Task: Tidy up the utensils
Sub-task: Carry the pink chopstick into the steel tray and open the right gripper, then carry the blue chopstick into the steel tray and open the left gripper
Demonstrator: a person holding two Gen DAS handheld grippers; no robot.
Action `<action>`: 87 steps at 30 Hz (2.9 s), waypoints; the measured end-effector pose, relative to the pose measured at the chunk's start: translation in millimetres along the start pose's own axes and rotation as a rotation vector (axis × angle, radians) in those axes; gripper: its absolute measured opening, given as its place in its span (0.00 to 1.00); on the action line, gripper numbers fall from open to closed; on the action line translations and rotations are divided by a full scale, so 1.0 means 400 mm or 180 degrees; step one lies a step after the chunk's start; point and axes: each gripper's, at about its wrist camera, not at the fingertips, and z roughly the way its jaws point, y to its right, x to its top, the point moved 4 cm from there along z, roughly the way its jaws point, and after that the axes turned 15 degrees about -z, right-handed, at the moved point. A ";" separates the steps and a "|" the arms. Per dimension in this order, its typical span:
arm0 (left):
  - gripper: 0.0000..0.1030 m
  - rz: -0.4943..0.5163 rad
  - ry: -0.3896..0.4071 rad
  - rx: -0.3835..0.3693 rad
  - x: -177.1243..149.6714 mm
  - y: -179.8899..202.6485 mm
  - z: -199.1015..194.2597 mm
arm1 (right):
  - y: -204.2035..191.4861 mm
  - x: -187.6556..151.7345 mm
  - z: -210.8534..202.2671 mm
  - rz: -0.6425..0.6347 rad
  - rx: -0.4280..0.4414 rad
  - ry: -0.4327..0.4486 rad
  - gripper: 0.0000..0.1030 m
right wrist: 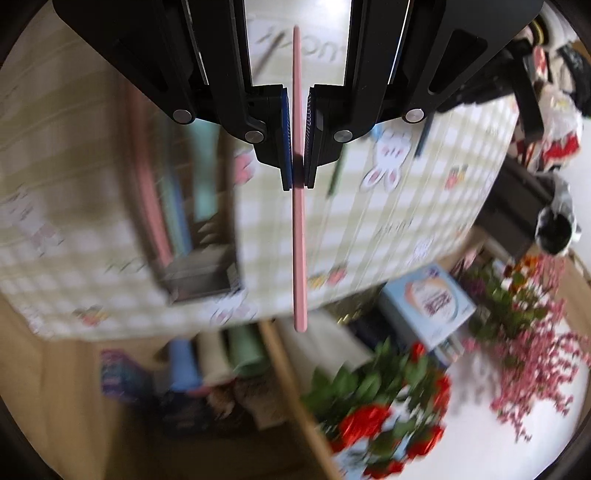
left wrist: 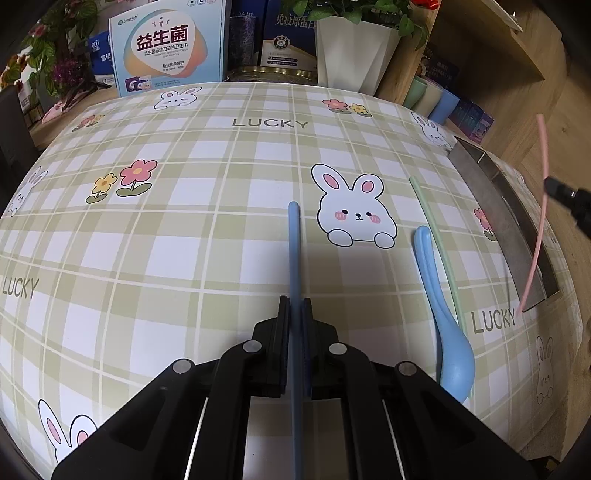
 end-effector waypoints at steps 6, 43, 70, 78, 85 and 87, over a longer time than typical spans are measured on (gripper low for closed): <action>0.06 -0.0016 -0.0001 -0.0017 0.002 -0.001 0.000 | 0.083 0.030 -0.064 0.0008 -0.0207 0.0132 0.06; 0.06 -0.0109 0.0009 -0.0114 0.001 -0.010 -0.004 | 0.130 0.023 -0.037 -0.0634 -0.0431 -0.0784 0.05; 0.06 -0.0258 -0.0243 -0.0367 0.052 0.083 -0.050 | 0.177 -0.069 0.018 -0.0199 -0.0517 -0.0876 0.19; 0.06 -0.0428 -0.0370 -0.0626 0.114 0.274 -0.041 | 0.206 -0.082 -0.003 -0.0181 -0.0480 -0.0766 0.55; 0.06 -0.0345 -0.0535 -0.0815 0.119 0.530 0.029 | 0.270 -0.117 -0.019 0.0061 -0.0426 -0.0737 0.85; 0.06 -0.0371 -0.0587 -0.0848 0.117 0.601 0.060 | 0.292 -0.128 -0.024 0.0141 -0.0439 -0.0735 0.85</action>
